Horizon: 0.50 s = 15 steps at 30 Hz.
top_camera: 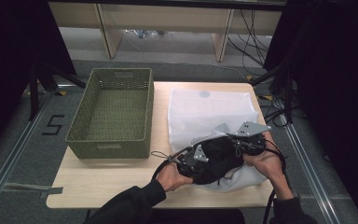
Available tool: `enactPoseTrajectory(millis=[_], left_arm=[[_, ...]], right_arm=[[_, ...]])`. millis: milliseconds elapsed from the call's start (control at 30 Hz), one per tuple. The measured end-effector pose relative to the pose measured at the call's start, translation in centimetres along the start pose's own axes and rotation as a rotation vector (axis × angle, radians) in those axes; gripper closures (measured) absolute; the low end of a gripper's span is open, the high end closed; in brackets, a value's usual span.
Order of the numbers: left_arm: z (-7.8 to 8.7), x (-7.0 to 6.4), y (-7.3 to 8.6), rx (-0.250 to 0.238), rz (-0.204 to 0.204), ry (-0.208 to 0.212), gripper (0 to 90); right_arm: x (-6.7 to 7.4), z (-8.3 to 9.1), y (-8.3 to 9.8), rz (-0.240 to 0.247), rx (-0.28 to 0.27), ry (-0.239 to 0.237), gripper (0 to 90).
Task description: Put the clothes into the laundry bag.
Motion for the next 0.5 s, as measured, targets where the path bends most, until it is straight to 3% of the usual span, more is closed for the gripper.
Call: enactPoseTrajectory(millis=[67,100,167,200,233,300,367,500], left_arm=[[0.3,0.8,-1.6,-0.056,0.033,-0.036,80.3],[0.2,1.3,-2.2,-0.081,0.068,-0.059,80.4],[-0.3,2.7,-2.7,-0.095,0.089,-0.102,80.4],[-0.6,3.2,-2.8,-0.1,0.1,-0.12,80.3],[-1.1,4.0,-2.7,-0.114,0.141,-0.141,79.8],[-1.8,4.7,-2.2,-0.124,0.176,-0.148,76.6],[-1.9,4.6,-1.7,-0.114,0.192,-0.139,70.1],[-0.6,3.6,-0.7,-0.091,0.202,-0.122,43.8]], right_arm=[[0.1,0.1,-0.1,-0.014,0.001,-0.003,90.0],[0.2,0.0,-0.2,-0.01,-0.005,-0.004,90.0],[0.2,0.1,-0.2,-0.009,-0.006,-0.005,90.0],[0.2,0.2,-0.3,-0.008,-0.007,0.0,90.0],[0.2,0.2,-0.3,-0.008,-0.006,-0.002,90.0],[0.2,0.2,-0.1,-0.005,-0.002,0.001,90.0],[0.2,0.2,0.0,-0.005,0.001,-0.003,90.0],[0.2,0.1,0.3,0.0,0.004,-0.007,90.0]])
Point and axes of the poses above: each handheld gripper's, and its own axes: z roughly backward along the jaws, y roughly out of its underside, x roughly to its left, the point moved 9 cm from there along -z, roughly forward along the jaws, and after that the axes turned 1 degree about y, right-handed, at the moved point
